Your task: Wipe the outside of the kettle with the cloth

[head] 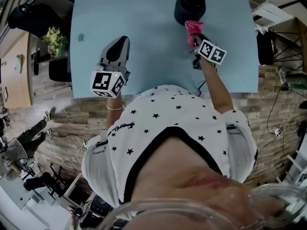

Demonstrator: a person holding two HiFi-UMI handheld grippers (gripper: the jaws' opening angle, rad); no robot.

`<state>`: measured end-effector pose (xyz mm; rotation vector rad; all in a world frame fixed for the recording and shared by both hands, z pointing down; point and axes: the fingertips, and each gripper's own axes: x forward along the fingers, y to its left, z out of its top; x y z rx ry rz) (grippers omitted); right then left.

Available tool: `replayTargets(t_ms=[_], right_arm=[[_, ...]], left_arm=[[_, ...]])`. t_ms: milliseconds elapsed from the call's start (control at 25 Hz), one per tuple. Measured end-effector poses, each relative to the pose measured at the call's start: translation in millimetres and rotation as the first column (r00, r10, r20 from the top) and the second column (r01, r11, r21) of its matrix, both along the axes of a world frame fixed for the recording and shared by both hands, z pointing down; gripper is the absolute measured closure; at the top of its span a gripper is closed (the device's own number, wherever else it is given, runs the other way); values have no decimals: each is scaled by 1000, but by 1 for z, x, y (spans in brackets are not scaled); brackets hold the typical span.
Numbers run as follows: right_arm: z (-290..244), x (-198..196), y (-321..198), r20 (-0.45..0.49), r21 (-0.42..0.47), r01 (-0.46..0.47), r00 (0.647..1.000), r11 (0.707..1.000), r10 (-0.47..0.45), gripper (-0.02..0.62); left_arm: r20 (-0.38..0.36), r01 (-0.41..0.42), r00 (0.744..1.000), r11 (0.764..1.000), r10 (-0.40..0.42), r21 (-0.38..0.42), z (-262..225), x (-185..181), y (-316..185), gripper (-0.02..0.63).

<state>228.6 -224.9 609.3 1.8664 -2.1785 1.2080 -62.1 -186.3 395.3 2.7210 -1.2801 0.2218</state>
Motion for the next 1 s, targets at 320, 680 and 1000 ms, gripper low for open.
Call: replayTargets(t_ms=[320,680,1000], right_arm=[[-102,33,5,166,342,-66,986,937,9,528],[-138,53,-48,281,342,-136,959,930,37,528],[-105,71,-64,196,254,-159,974,954,111,528]], left_arm=[[-2,-61,998,998,61,3,0,24,2,566],[3,-28,1000,1000,28,10,-2,22,11,566],[11,38,999,999,-38,8,-4,10,15,566]])
